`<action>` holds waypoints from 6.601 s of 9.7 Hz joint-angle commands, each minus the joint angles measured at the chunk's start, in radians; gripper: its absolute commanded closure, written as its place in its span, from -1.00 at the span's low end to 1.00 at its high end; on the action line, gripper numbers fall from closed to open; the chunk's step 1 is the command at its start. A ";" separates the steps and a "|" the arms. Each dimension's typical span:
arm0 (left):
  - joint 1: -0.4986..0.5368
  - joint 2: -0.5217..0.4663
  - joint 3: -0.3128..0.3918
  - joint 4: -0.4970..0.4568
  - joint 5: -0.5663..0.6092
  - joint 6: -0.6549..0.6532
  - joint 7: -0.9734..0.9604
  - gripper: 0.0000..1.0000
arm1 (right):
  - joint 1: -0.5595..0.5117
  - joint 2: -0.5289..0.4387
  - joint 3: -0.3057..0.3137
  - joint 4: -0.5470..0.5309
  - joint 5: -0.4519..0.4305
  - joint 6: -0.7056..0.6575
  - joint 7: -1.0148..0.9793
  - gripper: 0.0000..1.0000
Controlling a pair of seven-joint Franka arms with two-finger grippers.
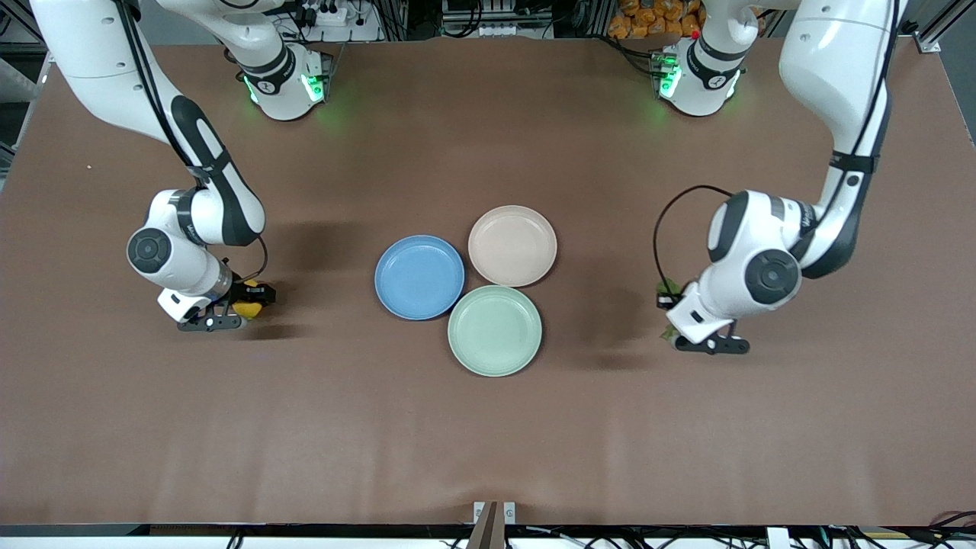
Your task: Place lemon and lettuce in plates
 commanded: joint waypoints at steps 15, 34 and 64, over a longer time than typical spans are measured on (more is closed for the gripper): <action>-0.229 0.007 -0.162 -0.010 -0.009 0.015 -0.514 1.00 | 0.258 -0.014 0.059 0.197 0.085 -0.217 0.376 0.19; -0.308 0.089 -0.145 0.053 0.003 0.120 -0.615 -1.00 | 0.562 0.103 0.056 0.272 0.186 -0.130 0.602 0.09; 0.079 -0.251 0.041 -0.269 0.046 0.108 0.188 -1.00 | 0.285 0.075 0.049 0.734 -0.001 -0.712 0.257 -1.00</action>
